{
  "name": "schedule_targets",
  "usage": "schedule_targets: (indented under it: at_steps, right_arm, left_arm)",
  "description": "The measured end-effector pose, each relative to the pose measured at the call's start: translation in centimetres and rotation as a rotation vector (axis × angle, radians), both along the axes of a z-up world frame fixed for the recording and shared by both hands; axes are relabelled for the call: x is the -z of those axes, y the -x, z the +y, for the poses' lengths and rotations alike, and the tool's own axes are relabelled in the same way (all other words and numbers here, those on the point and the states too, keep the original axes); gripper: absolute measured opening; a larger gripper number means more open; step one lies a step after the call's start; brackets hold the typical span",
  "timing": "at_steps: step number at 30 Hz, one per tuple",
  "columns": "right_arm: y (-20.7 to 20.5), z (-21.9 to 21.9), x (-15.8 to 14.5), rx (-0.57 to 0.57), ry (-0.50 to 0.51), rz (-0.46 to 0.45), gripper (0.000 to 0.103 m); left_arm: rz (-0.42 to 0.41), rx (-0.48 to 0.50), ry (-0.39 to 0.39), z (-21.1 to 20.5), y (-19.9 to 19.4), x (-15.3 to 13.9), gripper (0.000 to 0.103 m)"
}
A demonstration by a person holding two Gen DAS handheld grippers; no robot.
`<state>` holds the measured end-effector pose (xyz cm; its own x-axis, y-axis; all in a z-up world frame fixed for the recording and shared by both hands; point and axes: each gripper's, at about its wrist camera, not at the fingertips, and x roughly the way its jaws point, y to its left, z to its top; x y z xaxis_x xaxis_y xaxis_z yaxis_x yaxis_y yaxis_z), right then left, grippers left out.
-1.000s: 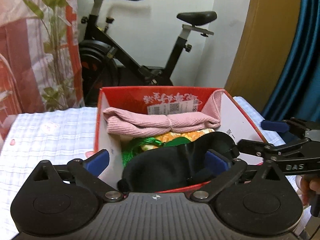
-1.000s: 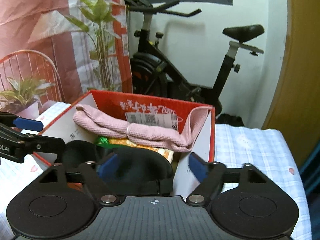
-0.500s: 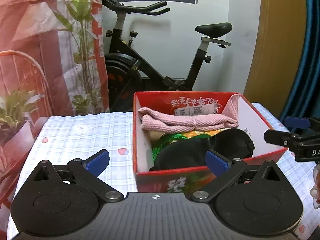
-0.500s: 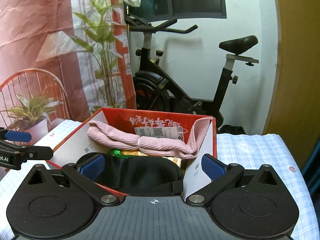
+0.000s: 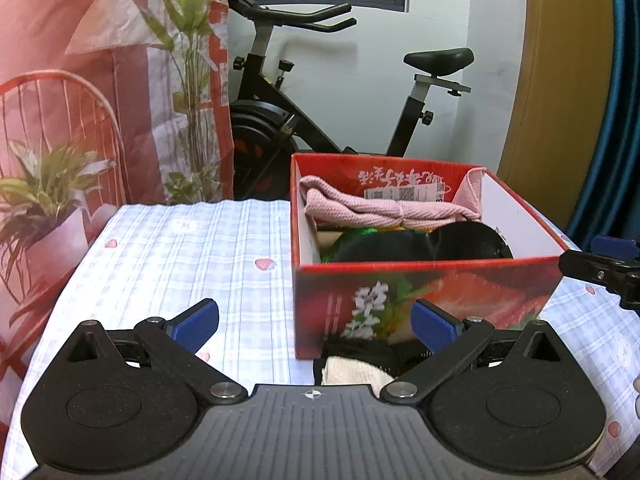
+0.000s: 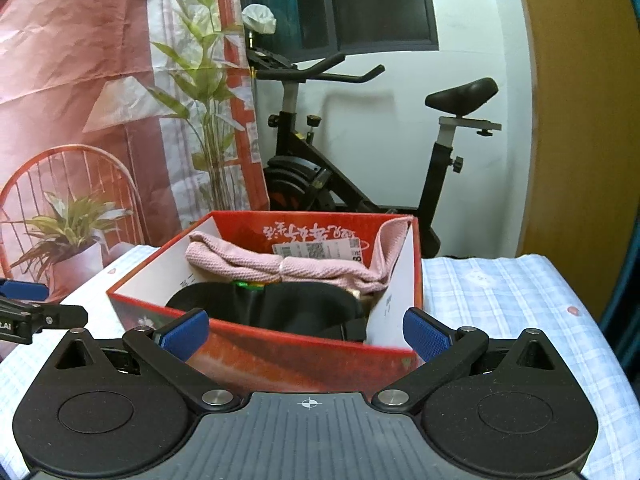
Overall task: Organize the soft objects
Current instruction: 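Move both grippers down to the cream knit cloth beside the box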
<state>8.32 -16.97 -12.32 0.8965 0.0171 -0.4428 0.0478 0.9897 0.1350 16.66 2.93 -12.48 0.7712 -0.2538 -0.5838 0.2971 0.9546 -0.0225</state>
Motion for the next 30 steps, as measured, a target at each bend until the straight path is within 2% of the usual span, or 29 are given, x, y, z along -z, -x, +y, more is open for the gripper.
schedule_targets:
  at_steps: [9,24,27,30]
  right_arm:
    - [2.7,1.3,1.6,-0.023,0.015,0.000,0.103]
    - [3.9,2.0,7.6,-0.005,0.009,0.124,0.102]
    - [3.9,1.6,8.6,-0.001,-0.009,0.149,0.098]
    - [3.6,1.3,9.2,0.004,-0.021,0.174,0.090]
  left_arm:
    - [0.032,-0.020,0.015,0.7,1.1,2.0,0.103]
    - [0.111,-0.028,0.034,1.3,2.1,5.5,0.103]
    - [0.124,-0.018,0.042,1.3,1.8,6.1,0.100]
    - [0.140,-0.003,0.069,1.1,1.2,6.7,0.092]
